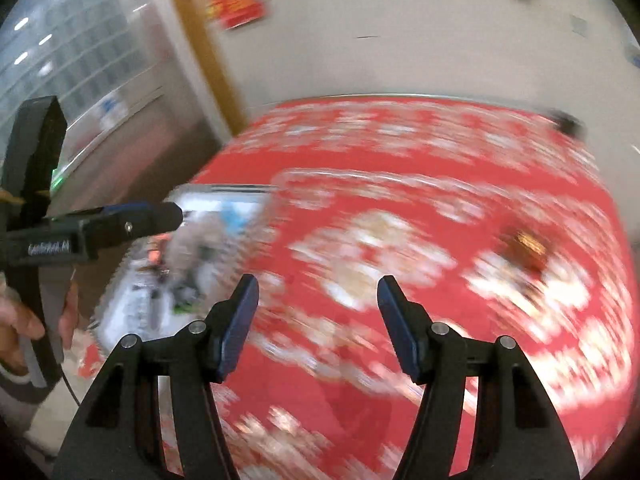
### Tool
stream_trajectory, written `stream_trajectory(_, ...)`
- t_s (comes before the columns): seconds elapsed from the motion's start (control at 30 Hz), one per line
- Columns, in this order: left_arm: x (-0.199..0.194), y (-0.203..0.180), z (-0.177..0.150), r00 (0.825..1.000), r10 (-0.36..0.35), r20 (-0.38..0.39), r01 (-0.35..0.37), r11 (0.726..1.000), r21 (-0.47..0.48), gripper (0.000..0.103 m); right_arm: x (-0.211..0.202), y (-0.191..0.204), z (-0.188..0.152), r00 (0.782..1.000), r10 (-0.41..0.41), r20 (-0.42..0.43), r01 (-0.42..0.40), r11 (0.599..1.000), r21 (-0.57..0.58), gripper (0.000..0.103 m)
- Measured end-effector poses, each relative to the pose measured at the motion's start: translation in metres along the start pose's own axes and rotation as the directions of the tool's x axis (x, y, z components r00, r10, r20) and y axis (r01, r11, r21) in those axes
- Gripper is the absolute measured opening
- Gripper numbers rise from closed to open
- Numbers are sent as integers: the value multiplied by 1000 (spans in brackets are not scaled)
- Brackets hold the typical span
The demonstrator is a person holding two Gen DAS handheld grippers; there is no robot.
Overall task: Organize snacks
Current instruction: 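Move both tools back over the last red candies on the tablecloth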
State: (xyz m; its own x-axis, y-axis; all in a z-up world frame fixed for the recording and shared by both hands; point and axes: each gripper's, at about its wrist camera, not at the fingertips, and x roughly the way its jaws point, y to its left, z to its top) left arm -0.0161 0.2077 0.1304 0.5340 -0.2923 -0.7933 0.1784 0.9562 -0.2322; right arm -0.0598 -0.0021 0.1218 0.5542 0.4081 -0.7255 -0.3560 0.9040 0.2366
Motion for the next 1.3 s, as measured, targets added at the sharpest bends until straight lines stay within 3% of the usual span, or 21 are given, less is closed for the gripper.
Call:
stream_trajectory(0.13, 39, -64, 7, 995, -66, -70, 73, 991, 113, 96, -50, -49, -32, 989, -142, 30, 138, 984, 115, 62)
stream_trajectory(0.23, 57, -113, 9, 990, -111, -88, 126, 974, 188, 96, -86, -81, -58, 969, -244, 42, 230, 949, 215, 62)
stream_trajectory(0.37, 73, -167, 6, 974, -191, -122, 216, 943, 251, 96, -124, -108, -94, 941, -335, 43, 304, 897, 322, 62)
stream_trajectory(0.5, 86, -199, -1, 958, -233, -170, 274, 920, 279, 96, -140, -121, -112, 921, -390, 22, 356, 861, 362, 62)
stream_trajectory(0.63, 95, -210, -7, 950, -236, -205, 290, 910, 298, 96, -146, -125, -114, 910, -413, 24, 375, 849, 372, 62)
stream_trajectory(1.0, 109, -185, 3, 969, -181, -171, 221, 941, 257, 96, -147, -117, -96, 899, -437, 25, 406, 855, 323, 65)
stream_trajectory(1.17, 112, -182, 5, 972, -171, -161, 208, 943, 261, 96, -144, -121, -92, 907, -421, 17, 391, 856, 338, 66)
stream_trajectory(1.3, 121, -186, 7, 977, -150, -153, 187, 947, 260, 96, -149, -114, -89, 889, -459, 1, 439, 852, 285, 66)
